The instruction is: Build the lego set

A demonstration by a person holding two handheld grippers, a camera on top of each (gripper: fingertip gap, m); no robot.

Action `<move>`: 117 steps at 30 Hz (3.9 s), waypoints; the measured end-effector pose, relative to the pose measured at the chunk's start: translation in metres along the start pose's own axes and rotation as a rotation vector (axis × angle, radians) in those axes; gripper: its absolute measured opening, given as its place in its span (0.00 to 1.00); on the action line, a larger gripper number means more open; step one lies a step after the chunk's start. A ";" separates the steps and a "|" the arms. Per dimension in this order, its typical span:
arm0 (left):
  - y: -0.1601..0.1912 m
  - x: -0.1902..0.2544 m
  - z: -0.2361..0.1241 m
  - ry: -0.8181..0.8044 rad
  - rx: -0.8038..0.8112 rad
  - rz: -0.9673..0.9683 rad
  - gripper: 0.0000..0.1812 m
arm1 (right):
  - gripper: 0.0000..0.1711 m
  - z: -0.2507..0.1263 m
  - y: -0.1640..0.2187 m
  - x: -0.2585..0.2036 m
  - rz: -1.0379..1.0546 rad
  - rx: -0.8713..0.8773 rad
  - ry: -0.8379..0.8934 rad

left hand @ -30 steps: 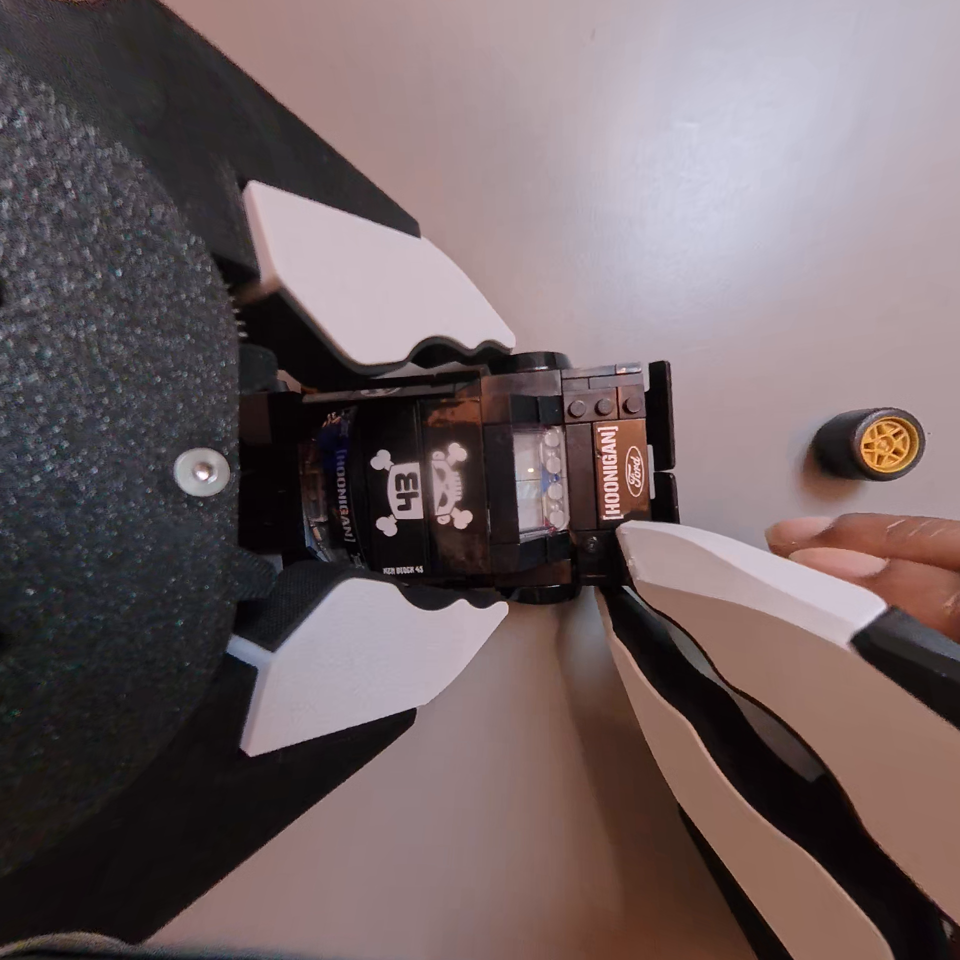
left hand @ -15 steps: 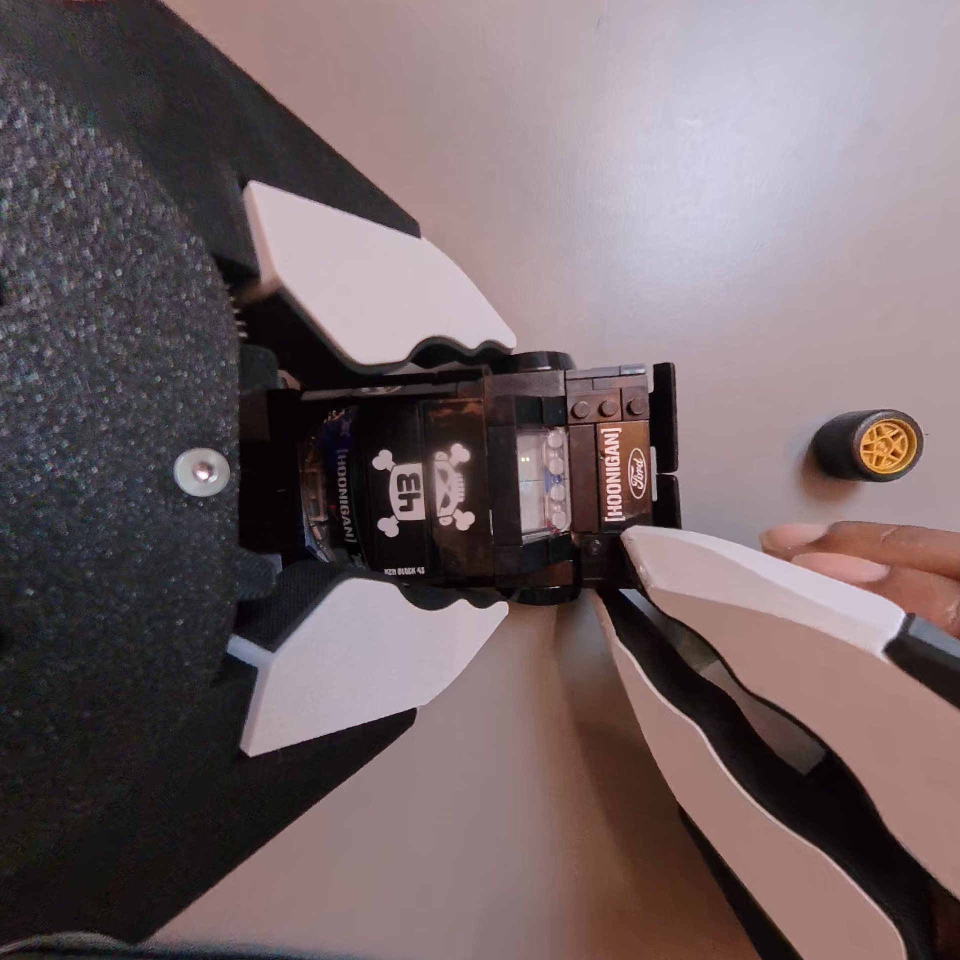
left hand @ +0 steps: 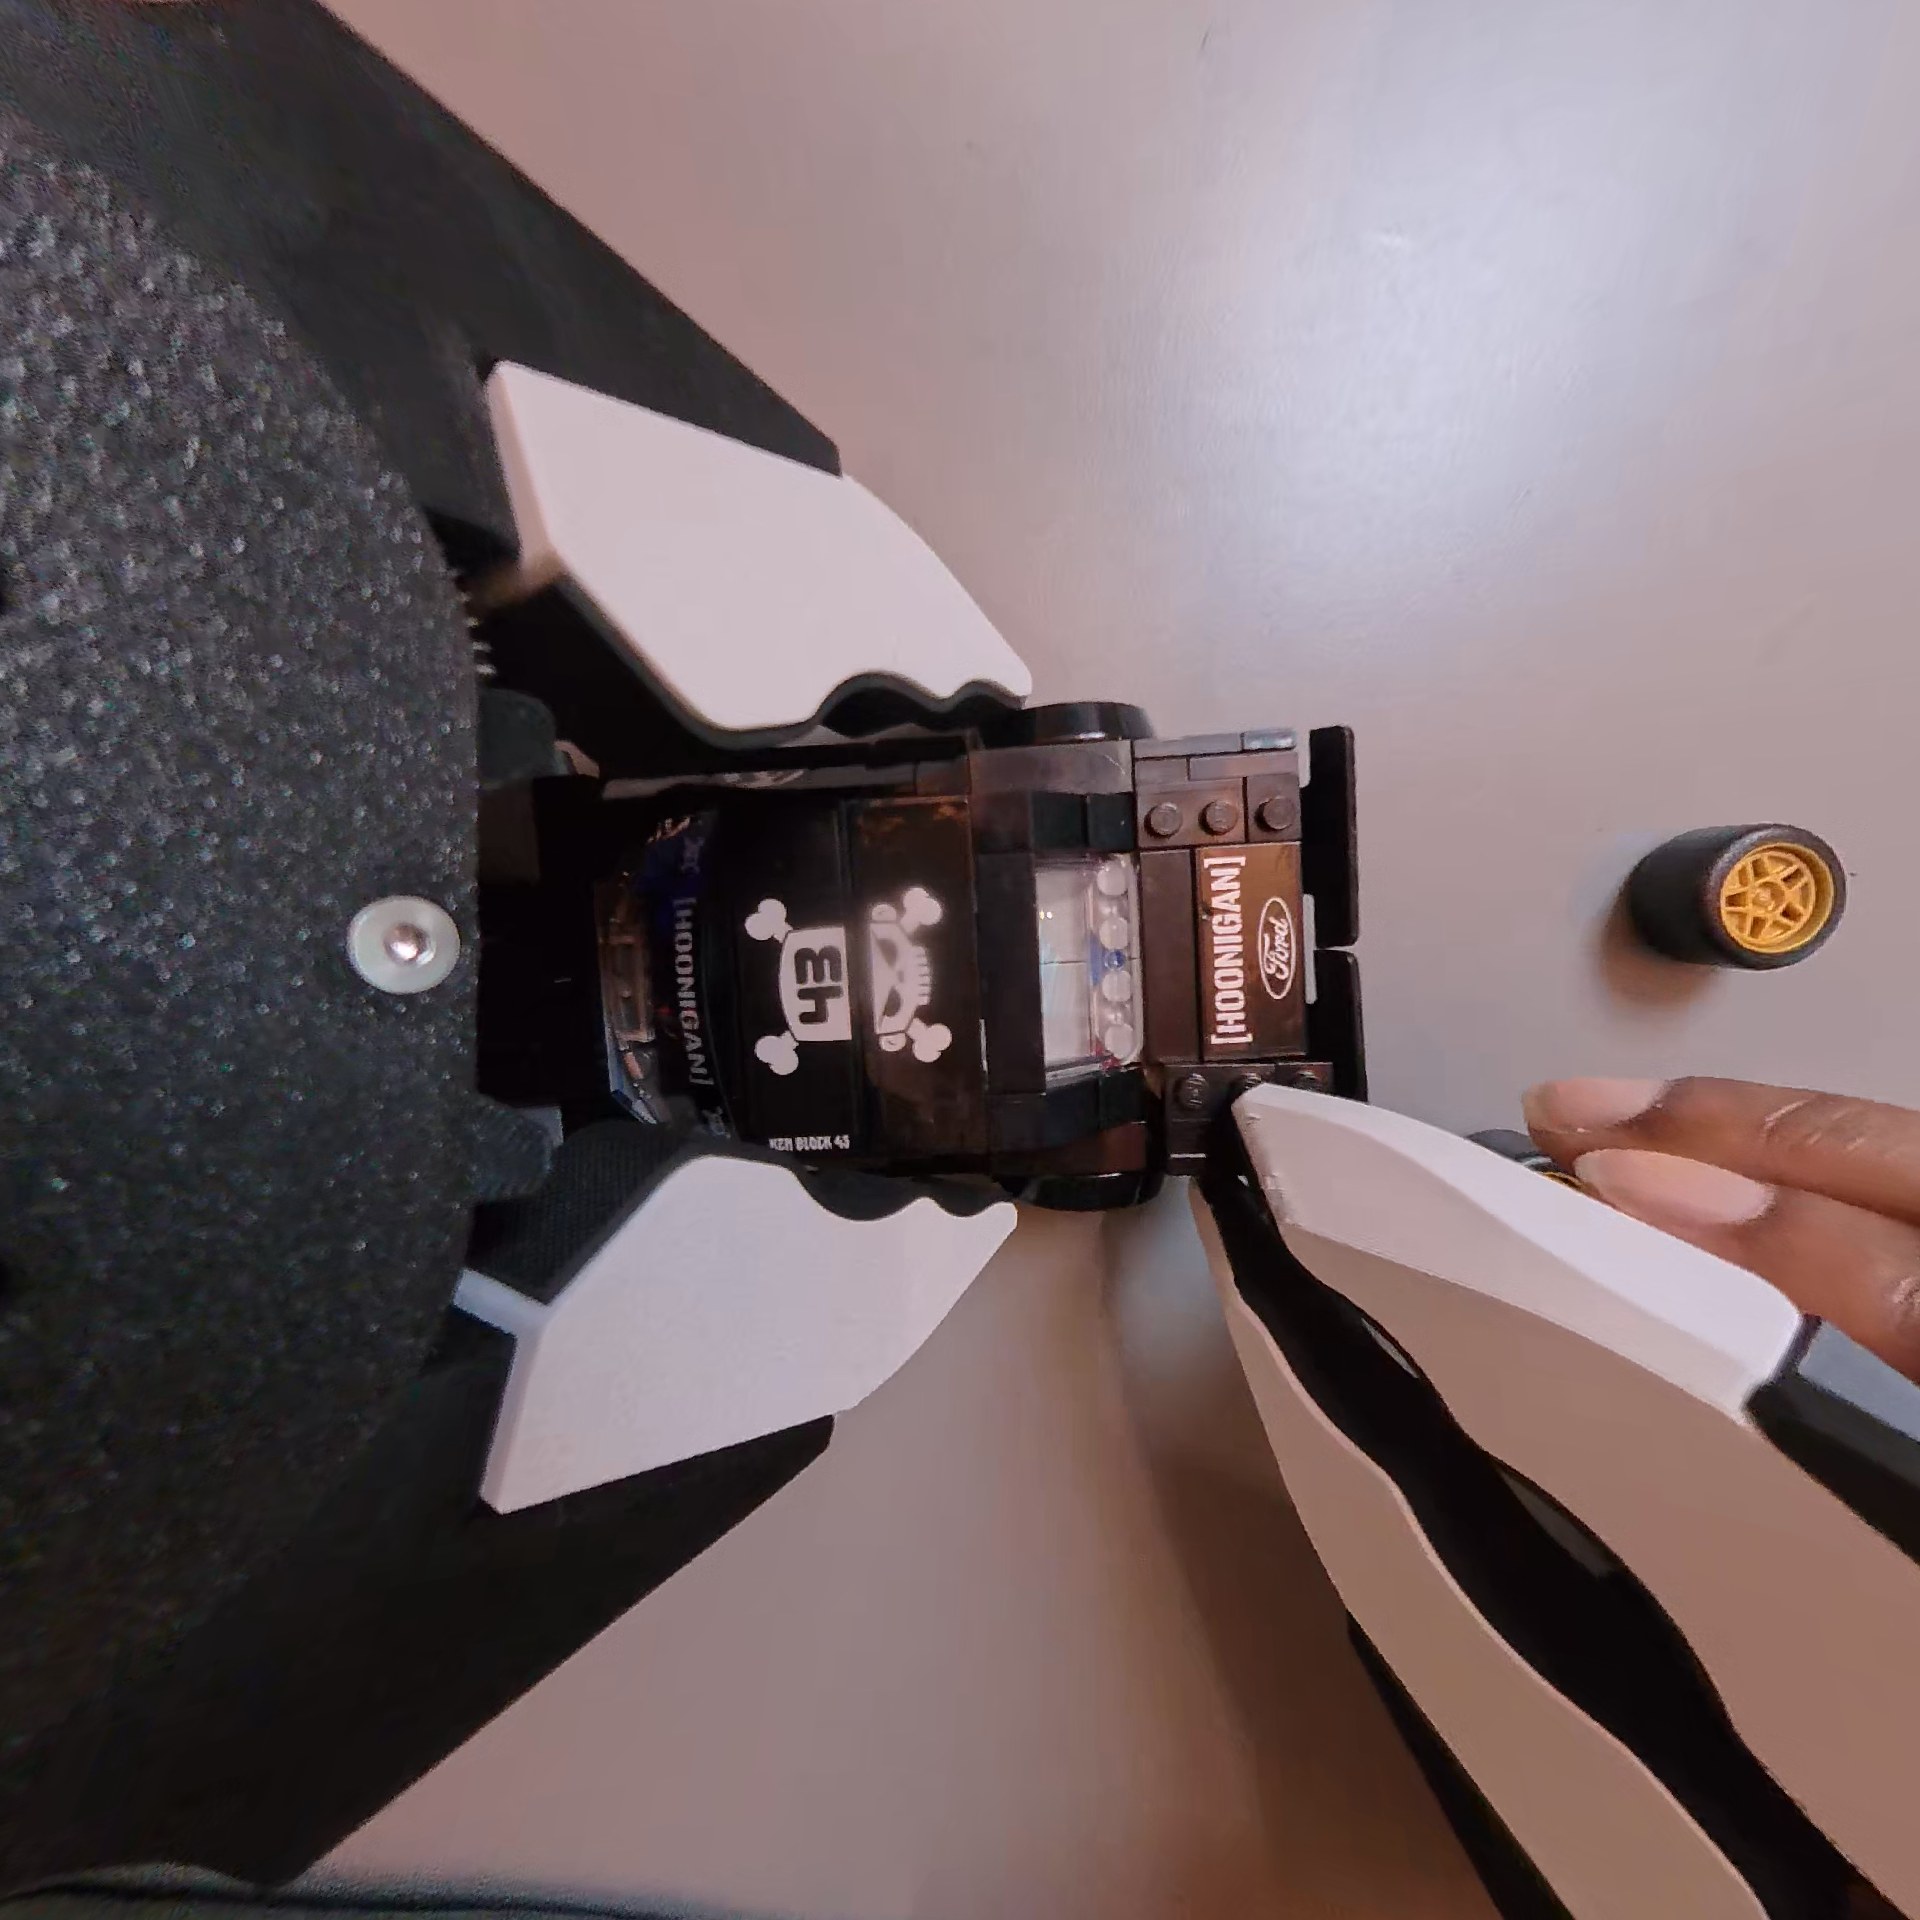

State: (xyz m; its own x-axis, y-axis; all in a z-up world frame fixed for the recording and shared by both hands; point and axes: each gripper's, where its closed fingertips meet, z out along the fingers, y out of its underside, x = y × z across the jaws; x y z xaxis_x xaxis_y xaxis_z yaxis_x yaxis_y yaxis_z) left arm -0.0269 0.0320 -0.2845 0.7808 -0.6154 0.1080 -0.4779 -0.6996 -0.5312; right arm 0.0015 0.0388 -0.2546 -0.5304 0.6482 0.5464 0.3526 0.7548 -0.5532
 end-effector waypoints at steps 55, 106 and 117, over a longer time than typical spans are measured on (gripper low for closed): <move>0.001 0.000 0.002 -0.030 -0.005 0.006 0.46 | 0.10 0.000 0.005 0.000 0.018 -0.015 -0.073; 0.002 0.000 0.001 -0.025 0.000 0.017 0.46 | 0.09 -0.002 0.005 -0.001 -0.199 -0.221 -0.029; 0.003 0.000 0.001 -0.027 -0.001 0.017 0.46 | 0.10 -0.002 0.005 0.000 -0.336 -0.324 -0.106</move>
State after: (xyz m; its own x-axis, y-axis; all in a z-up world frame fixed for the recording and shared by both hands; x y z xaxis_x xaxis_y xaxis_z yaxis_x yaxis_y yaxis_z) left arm -0.0275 0.0306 -0.2869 0.7830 -0.6173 0.0757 -0.4918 -0.6891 -0.5322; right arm 0.0046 0.0425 -0.2565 -0.7258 0.3616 0.5852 0.3614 0.9243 -0.1229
